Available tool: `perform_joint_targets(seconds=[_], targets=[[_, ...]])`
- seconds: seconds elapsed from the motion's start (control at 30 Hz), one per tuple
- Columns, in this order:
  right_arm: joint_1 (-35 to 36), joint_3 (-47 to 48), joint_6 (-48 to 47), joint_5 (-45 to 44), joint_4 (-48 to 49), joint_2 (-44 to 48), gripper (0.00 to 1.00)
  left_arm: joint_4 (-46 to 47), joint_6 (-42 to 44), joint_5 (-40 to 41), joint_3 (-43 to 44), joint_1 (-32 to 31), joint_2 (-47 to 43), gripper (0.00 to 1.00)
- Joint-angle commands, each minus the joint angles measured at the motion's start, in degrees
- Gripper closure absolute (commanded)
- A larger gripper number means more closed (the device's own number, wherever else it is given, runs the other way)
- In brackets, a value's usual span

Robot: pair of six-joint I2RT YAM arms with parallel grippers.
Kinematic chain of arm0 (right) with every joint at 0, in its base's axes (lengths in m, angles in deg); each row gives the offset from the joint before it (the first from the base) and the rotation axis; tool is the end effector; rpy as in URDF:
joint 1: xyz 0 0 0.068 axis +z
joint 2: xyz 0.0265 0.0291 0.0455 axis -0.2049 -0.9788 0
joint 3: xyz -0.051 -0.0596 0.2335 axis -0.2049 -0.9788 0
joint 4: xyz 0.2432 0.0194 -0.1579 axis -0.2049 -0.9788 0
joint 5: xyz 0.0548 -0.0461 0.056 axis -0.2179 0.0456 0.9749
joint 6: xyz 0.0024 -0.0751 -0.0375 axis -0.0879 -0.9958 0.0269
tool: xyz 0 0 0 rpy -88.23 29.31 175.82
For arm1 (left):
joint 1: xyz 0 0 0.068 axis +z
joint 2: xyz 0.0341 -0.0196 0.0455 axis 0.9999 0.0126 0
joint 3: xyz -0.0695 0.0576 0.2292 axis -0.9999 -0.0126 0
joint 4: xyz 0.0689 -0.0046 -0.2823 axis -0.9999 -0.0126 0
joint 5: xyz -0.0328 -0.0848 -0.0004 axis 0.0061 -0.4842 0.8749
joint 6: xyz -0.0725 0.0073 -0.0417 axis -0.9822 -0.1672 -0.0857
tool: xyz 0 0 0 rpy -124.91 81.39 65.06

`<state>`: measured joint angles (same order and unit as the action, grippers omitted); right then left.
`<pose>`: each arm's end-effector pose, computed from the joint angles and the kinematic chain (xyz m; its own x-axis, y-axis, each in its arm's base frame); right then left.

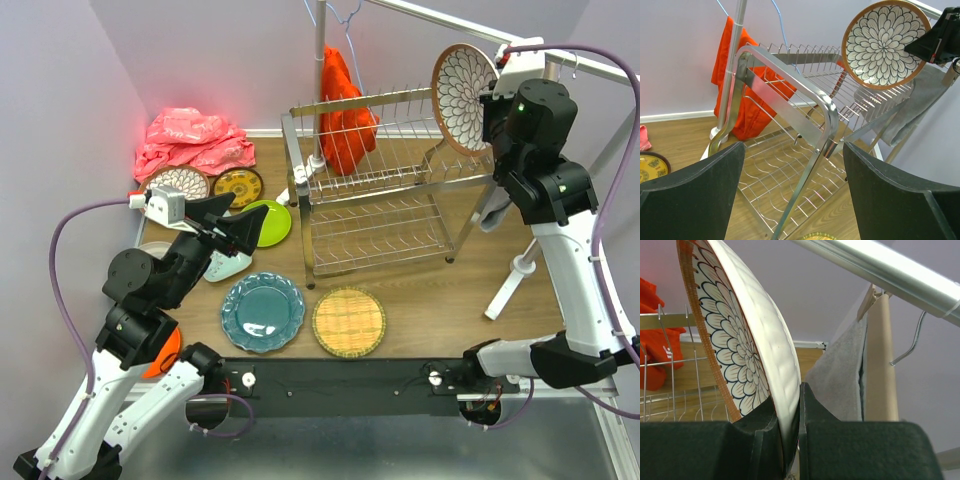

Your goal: Load the plates into the dish rack

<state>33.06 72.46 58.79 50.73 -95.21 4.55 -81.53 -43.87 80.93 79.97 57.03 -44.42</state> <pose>0.2993 0.0742 0.5232 -0.1320 -0.2807 -0.9507 0.1620 0.9401 -0.3001 0.1623 -0.1006 0.4357 -0.0091 -0.4442 -0.8959 0.5557 0.7426 -0.3738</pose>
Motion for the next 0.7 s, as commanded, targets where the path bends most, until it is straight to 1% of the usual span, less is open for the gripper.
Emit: perform_joint_targets(seconds=[0.0, 0.13, 0.37, 0.57, 0.67], targets=[[-0.93, -0.21, 2.35, -3.19, 8.48, 2.18, 1.0, 0.99, -0.39, 1.69, -0.8, 0.17, -0.59, 0.11], [-0.84, -0.74, 3.14, -4.33, 9.44, 2.09, 0.99, 1.26, -0.48, 1.77, -0.97, 0.17, -0.42, 0.11], [-0.84, 1.54, 3.58, -5.92, 9.8, 1.04, 0.99, 0.99, -0.39, 2.21, -0.98, 0.17, -0.59, 0.11], [2.05, 2.42, 0.95, -9.87, 9.71, 0.07, 0.99, 1.08, -0.22, 2.13, -0.89, 0.17, -0.24, 0.1], [3.2, 3.03, -0.55, -10.4, 9.71, -0.28, 0.99, 0.91, -0.22, 2.04, -0.8, 0.17, -0.07, 0.1]])
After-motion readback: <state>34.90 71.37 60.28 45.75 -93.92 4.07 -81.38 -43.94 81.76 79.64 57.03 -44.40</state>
